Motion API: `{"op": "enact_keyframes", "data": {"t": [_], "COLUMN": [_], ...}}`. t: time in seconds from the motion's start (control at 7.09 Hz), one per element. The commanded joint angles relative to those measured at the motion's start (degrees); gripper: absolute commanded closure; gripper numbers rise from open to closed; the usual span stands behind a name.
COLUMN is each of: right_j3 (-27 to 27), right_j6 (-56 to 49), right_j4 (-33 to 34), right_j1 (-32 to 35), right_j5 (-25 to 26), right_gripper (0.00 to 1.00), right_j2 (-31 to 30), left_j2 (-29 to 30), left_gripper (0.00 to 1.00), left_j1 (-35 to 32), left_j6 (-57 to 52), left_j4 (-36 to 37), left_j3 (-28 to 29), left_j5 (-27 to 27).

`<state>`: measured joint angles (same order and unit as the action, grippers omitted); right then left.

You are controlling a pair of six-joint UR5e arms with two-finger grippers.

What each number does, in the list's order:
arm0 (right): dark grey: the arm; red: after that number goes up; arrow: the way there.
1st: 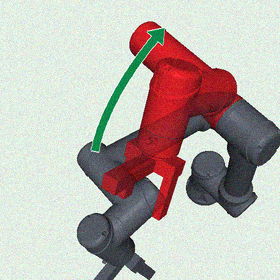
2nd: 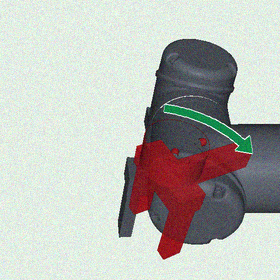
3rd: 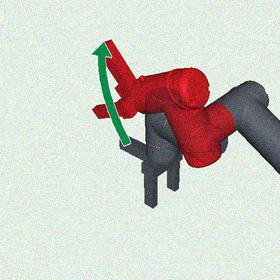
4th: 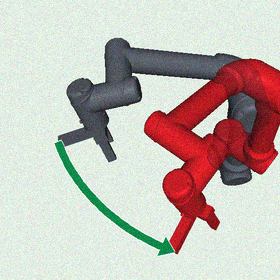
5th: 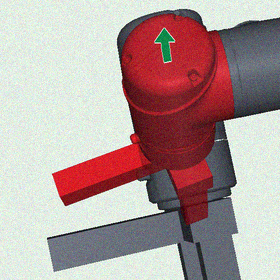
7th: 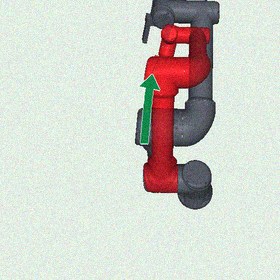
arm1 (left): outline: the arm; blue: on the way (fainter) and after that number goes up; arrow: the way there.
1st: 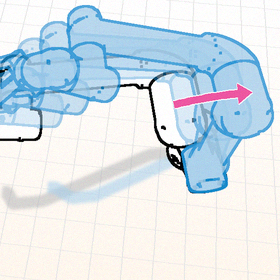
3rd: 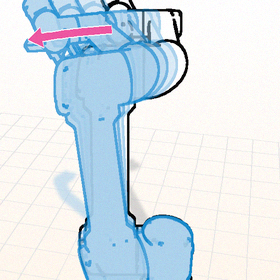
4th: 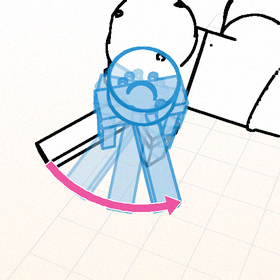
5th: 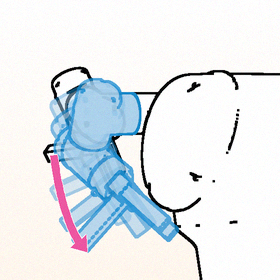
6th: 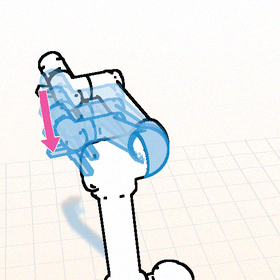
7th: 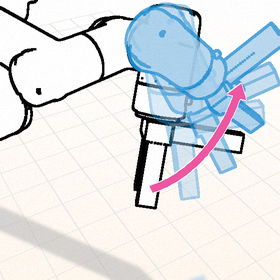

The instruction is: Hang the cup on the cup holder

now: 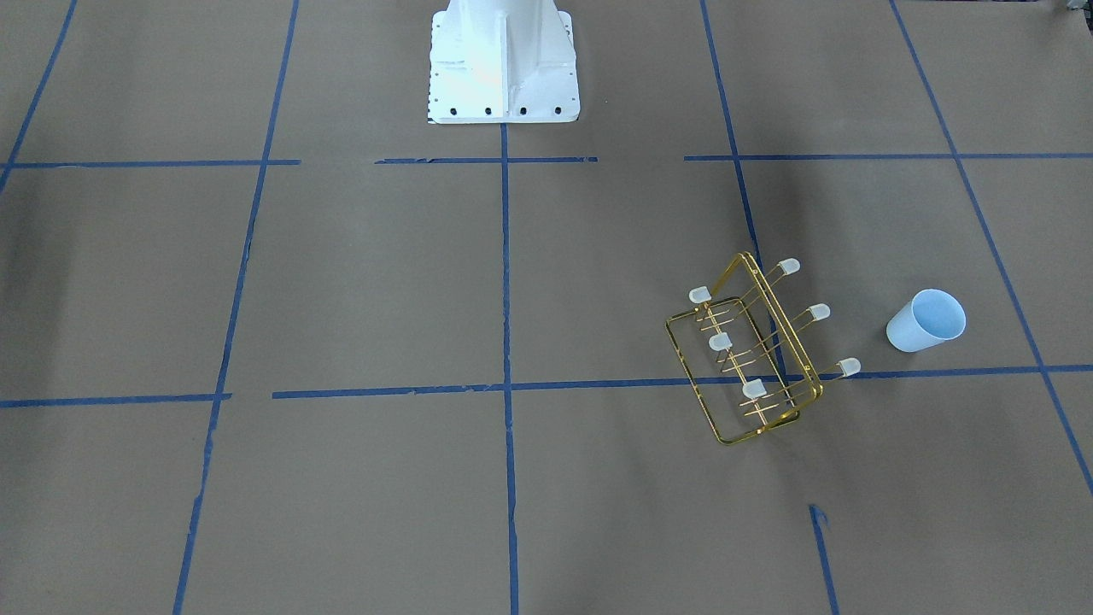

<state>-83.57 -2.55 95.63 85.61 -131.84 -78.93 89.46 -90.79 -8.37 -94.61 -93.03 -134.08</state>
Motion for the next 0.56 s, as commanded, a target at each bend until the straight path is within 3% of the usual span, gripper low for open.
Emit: {"op": "enact_keyframes", "data": {"t": [0.0, 0.42], "right_j3": [0.0, 0.0], "right_j6": [0.0, 0.0], "right_j4": [0.0, 0.0], "right_j1": [0.0, 0.0], "right_j5": [0.0, 0.0], "right_gripper": [0.00, 0.00], "right_j2": [0.0, 0.0], "left_j2": [0.1, 1.7], "left_gripper": [0.00, 0.00], "left_j1": [0.1, 0.2], "left_j6": [0.2, 0.2], "left_j4": [-0.2, -0.5], "left_j3": [-0.2, 0.5], "left_j5": [-0.1, -0.5]}}
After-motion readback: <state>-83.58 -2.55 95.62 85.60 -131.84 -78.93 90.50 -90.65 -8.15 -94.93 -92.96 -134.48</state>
